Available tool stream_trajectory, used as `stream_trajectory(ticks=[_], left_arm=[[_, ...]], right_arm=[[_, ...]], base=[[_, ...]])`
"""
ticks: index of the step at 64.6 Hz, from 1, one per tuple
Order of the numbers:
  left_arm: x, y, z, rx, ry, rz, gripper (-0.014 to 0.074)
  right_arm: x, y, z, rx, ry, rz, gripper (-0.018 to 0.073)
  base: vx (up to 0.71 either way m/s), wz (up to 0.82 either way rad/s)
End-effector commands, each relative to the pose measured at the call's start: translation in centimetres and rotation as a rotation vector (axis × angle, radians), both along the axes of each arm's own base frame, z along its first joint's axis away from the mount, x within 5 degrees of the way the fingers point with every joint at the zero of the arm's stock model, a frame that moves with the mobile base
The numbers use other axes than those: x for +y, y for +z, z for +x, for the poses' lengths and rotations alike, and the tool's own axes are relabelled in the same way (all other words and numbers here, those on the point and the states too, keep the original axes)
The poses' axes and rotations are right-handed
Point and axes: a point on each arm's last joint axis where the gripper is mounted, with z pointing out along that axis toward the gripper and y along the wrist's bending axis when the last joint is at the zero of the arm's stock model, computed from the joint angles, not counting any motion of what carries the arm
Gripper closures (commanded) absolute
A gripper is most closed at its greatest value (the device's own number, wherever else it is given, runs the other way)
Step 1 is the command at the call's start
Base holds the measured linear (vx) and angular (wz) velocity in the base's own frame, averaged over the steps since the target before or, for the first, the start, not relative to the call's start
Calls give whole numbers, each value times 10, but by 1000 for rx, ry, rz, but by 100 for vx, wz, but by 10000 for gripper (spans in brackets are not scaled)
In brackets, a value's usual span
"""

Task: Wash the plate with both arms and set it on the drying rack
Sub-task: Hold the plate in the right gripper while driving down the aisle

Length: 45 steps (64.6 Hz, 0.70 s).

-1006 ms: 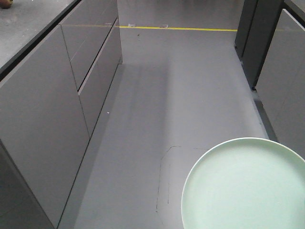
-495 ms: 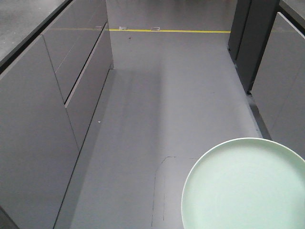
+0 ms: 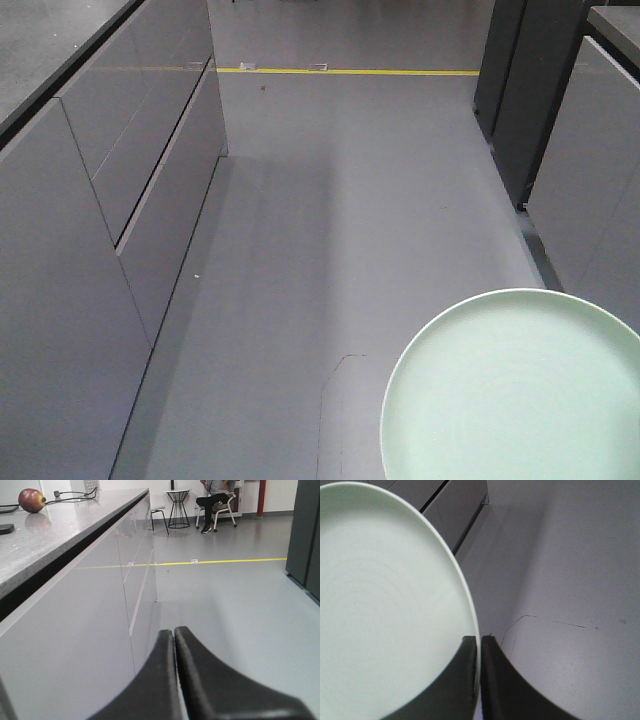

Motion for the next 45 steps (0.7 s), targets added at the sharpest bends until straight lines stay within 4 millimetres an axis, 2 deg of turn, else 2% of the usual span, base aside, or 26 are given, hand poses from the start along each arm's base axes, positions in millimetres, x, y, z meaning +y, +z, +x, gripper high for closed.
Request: stream_trajectory(ticks=[1, 45], left_arm=[[-1, 18, -2, -123, -5, -3, 603], [-1, 18, -2, -123, -5, -3, 603]], right_arm=[[0, 13, 4, -86, -19, 32, 561], [0, 13, 4, -86, -19, 32, 561]], base=[[23, 1], [24, 0]])
